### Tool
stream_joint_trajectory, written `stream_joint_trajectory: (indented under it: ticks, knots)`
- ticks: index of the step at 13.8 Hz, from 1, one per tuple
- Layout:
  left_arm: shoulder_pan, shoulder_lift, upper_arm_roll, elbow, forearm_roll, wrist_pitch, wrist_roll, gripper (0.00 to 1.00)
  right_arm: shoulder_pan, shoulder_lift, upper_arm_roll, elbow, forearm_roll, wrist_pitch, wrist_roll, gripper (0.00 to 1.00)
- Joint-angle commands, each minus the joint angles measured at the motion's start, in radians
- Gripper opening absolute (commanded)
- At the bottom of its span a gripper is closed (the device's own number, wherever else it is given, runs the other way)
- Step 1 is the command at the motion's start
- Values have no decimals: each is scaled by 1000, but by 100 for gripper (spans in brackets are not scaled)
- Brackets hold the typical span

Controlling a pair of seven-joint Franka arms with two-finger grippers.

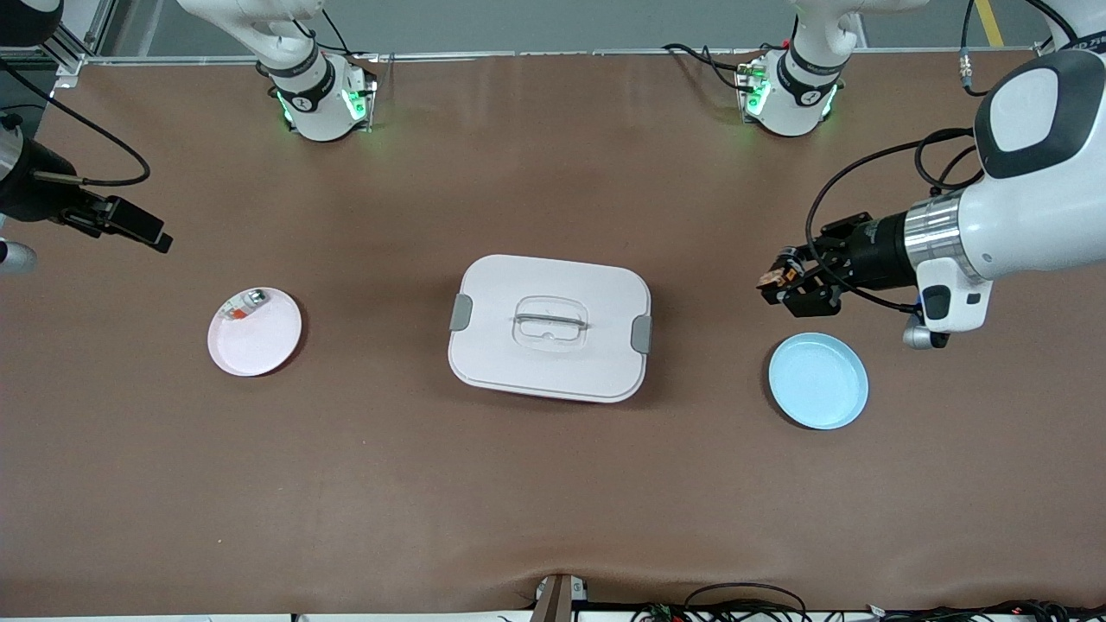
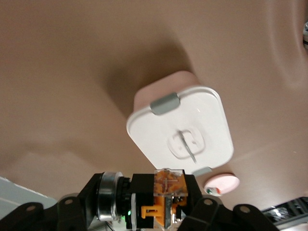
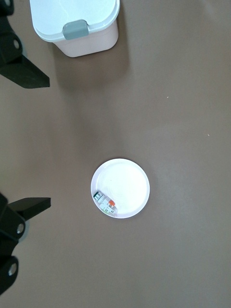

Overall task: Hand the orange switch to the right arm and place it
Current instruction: 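Lift the switch with the left gripper and carry it over the box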

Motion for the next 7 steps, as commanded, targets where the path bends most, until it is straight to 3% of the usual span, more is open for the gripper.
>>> stream_joint_trajectory:
  ticks: [1, 3, 7]
  knots:
    - [1, 18, -38, 35, -81, 62, -165, 23, -3, 0, 2, -1, 12, -2, -21, 100]
    - [-28, 27, -79, 33, -95, 166, -295, 23, -8, 0, 2, -2, 4, -3, -94, 100]
    - [-163, 68, -82, 33, -85, 355, -523, 23, -20, 15, -1, 1, 13, 7, -127, 100]
